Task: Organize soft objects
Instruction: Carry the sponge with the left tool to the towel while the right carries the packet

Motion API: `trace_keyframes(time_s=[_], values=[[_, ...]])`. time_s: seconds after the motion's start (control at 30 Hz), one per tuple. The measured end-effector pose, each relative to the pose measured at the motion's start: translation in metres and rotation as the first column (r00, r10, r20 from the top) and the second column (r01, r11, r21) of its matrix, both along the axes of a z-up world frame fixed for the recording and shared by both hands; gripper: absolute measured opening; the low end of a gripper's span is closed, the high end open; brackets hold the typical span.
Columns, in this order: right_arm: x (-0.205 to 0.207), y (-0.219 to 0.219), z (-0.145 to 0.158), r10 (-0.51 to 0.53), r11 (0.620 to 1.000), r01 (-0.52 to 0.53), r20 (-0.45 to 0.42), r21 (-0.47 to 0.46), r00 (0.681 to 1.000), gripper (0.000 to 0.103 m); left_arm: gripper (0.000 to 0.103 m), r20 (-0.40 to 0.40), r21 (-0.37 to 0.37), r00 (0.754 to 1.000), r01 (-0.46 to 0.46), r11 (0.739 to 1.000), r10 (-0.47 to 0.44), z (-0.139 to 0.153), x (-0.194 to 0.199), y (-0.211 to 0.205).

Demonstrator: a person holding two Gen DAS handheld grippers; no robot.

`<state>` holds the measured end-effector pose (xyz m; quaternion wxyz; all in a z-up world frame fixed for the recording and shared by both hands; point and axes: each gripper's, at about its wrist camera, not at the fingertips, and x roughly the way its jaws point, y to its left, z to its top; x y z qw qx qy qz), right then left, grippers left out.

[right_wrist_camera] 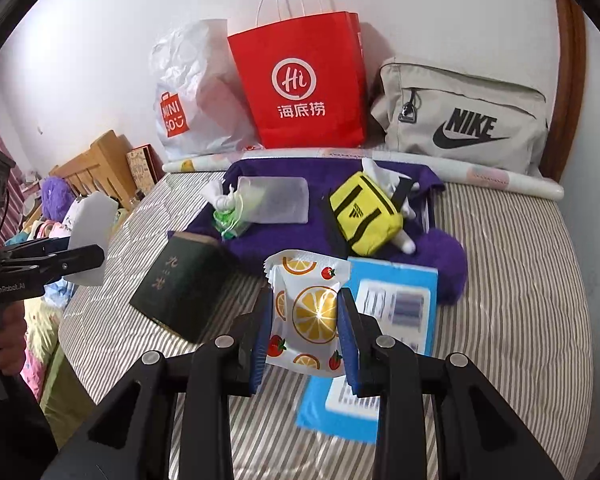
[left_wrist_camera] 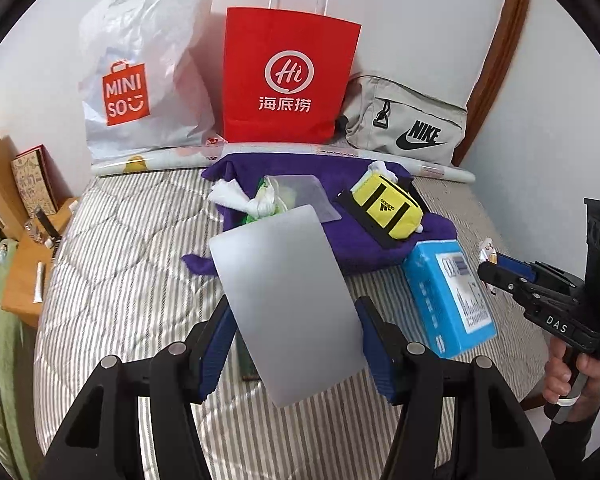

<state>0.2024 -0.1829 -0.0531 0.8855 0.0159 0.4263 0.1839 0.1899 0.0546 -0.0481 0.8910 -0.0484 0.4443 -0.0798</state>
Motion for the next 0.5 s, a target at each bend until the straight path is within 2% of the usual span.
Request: trace_keyframes(time_s=[0.5], values=[[0.083,0.022,-0.024,0.053,0.999,-0.054,-0.05,-0.002,0.997,0.032,0.058,-0.066,-0.022,0.998,0.005,1.0,-0.006,-0.022,0.082,0.001]])
